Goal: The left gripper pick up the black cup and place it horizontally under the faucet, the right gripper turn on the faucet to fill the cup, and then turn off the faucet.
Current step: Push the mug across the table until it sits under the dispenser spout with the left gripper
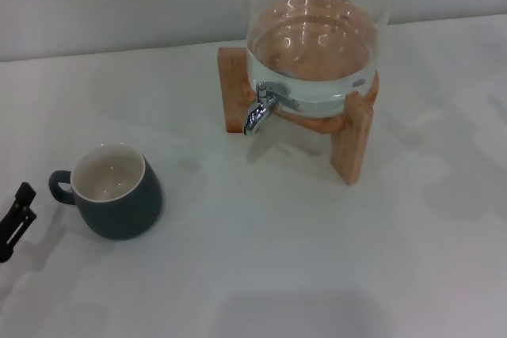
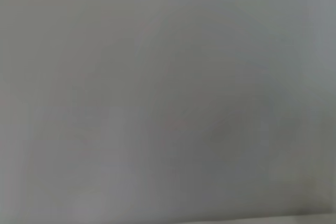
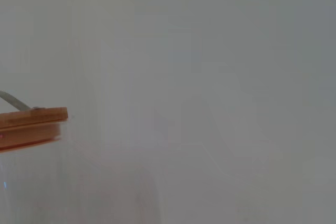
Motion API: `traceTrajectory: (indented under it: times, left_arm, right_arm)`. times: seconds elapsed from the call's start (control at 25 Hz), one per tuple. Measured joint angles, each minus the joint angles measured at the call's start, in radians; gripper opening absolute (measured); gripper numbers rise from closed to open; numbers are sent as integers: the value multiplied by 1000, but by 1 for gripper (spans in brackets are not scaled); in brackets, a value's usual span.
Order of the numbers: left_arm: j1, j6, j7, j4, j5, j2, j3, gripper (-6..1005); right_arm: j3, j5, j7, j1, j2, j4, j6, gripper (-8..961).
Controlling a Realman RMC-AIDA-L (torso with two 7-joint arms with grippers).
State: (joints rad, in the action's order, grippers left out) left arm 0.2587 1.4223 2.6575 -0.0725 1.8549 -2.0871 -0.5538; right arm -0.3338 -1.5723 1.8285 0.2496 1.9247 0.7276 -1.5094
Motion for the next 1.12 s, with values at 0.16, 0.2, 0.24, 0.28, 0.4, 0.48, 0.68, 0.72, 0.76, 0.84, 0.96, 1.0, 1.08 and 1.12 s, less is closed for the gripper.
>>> traceTrajectory:
  times: [0.16,0.2,0.24,0.28,0.4,0.48,0.68,0.72,0.76,0.84,0.96,1.0,1.08,1.12]
  left_arm:
    - [-15,7,3,3,-1,0,0,862]
    - [-18,6,6,7,-1,-1,0,862]
    - [-20,4,10,11,-1,-1,0,862]
    - [-21,1,13,14,-2,-1,0,862]
    - [-23,-20,13,16,-2,-1,0,861]
    - [-17,-53,10,20,-2,0,0,861]
    - [9,-139,6,26,-22,1,0,862]
    - [14,-146,5,26,-25,1,0,862]
    - [21,-153,3,26,-28,1,0,862]
    - [34,-167,-1,26,-31,2,0,861]
    - [49,-176,-4,26,-42,2,0,861]
    - [54,-179,-4,26,-44,2,0,861]
    - [63,-188,-6,26,-45,2,0,862]
    - [69,-195,-8,26,-46,3,0,862]
  right_arm:
    - [1,0,0,0,0,0,0,777]
    - [1,0,0,1,0,-1,0,777]
    - [1,0,0,2,0,-1,0,777]
    - [1,0,0,4,0,-1,0,777]
    - [1,0,-1,9,1,-2,0,777]
    - [1,0,-1,10,3,-2,0,777]
    - [1,0,-1,10,7,-2,0,778]
    - [1,0,-1,8,7,-2,0,778]
    - [2,0,-1,7,8,-2,-1,778]
    - [7,0,-2,5,8,-2,-4,778]
    - [10,0,-2,3,9,-2,-6,778]
    - [10,0,-2,2,10,-1,-6,778]
    - [11,0,-2,1,10,-1,-6,778]
    - [12,0,-2,1,10,-1,-6,778]
